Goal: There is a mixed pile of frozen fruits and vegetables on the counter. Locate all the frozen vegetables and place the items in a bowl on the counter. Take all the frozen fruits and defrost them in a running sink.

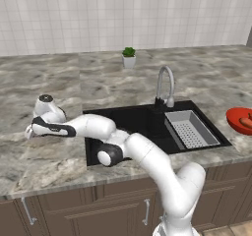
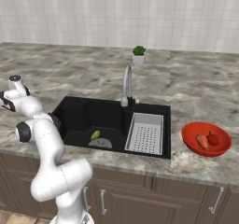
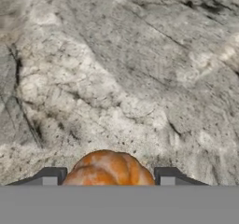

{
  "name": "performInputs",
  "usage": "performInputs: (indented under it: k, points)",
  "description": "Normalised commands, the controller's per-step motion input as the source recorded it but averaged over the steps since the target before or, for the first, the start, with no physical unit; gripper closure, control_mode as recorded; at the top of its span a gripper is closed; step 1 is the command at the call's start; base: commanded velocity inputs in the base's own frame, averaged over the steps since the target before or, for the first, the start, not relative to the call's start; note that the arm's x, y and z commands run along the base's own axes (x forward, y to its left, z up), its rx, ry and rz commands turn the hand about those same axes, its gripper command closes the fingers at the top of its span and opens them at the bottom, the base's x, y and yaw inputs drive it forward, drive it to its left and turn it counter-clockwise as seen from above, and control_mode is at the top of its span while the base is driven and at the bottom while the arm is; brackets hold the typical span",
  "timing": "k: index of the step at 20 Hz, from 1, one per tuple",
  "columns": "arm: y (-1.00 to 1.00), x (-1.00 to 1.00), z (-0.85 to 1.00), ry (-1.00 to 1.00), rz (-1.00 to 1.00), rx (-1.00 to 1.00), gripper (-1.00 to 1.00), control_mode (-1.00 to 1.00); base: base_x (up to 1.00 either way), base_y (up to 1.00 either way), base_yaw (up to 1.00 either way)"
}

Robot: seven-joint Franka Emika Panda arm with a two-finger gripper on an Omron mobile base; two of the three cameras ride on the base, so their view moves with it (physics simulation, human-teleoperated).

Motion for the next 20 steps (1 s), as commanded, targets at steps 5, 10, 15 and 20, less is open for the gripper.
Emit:
performInputs:
  k: [5, 10, 15, 20]
  points:
    - [-0.04, -0.01, 0.18, 0.46, 0.0, -0.07, 1.0, -1.0, 0.0, 0.0, 0.0]
    - [-0.19, 0.0, 0.48, 0.31, 0.01, -0.13, 1.0, -1.0, 0.0, 0.0, 0.0]
    - [-0.36, -0.15, 0.81, 0.11, 0.01, -0.15, 1.0, -1.0, 0.0, 0.0, 0.0]
    - [-0.56, -0.38, 0.93, -0.05, 0.0, -0.15, 1.0, -1.0, 0.0, 0.0, 0.0]
